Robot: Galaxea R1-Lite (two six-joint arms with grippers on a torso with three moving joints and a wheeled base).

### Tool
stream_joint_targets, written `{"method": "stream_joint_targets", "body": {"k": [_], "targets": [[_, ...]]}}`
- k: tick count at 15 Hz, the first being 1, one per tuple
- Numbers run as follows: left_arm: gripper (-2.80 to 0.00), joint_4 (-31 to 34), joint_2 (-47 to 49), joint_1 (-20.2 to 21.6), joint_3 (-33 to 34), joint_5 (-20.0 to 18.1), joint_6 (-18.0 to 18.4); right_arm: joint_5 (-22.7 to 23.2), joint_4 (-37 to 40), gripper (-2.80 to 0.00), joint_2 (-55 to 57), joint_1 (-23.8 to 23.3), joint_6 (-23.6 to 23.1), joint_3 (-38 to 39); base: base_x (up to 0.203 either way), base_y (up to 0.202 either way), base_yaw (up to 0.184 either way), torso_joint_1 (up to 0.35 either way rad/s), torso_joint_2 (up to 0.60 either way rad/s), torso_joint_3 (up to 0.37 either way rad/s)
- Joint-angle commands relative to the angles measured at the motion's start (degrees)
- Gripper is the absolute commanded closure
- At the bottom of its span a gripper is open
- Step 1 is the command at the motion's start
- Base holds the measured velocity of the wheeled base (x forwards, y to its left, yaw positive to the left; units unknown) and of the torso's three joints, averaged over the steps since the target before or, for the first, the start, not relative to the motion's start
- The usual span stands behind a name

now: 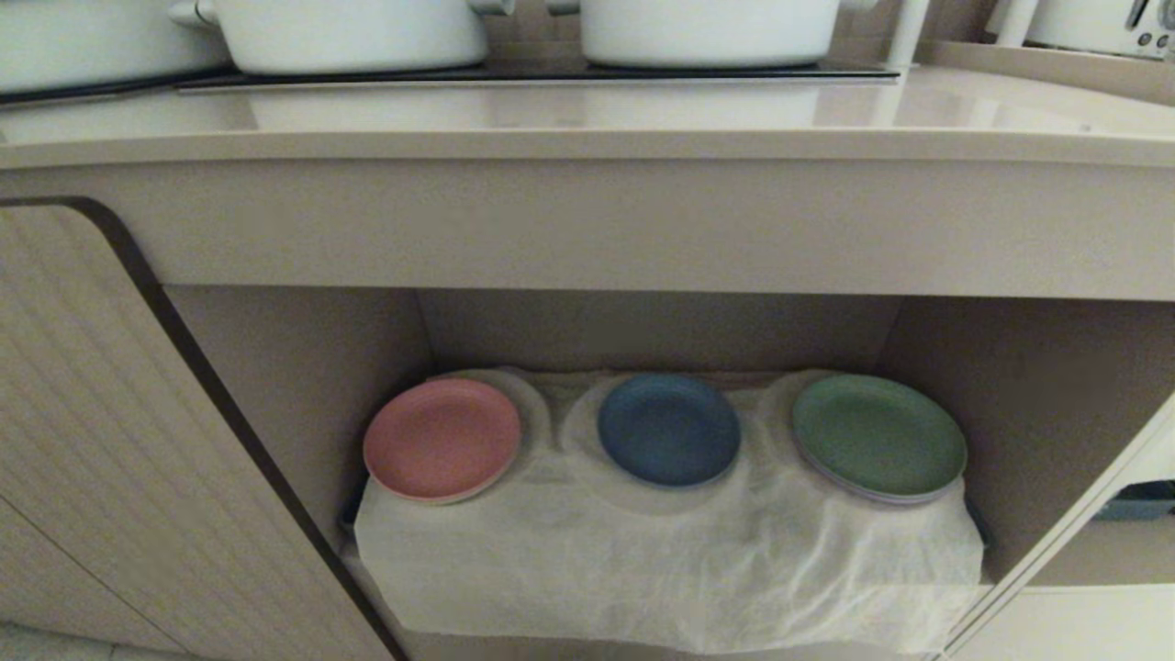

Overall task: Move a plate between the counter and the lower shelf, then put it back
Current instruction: Pick up the plate in the cupboard

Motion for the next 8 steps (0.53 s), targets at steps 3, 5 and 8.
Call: {"method": "stream_joint_targets", "body": {"k": [3,5,8], "targets": [[0.0,0.0,-0.02,0.0,0.0,0.04,0.0,-0.02,-0.02,0.0,0.1,0.0,-0.04,0.01,0.0,0.0,0.0,0.0,0.0,0.0],[0.0,0.0,-0.02,0.0,0.0,0.04,0.0,0.07,-0.02,0.0,0.1,0.0,-0.04,0.01,0.0,0.0,0.0,0.0,0.0,0.0],[0.0,0.0,-0.02,0.0,0.0,0.04,0.0,0.07,0.03,0.0,0.1,0.0,-0.04,0.01,0.0,0.0,0.0,0.0,0.0,0.0]]}}
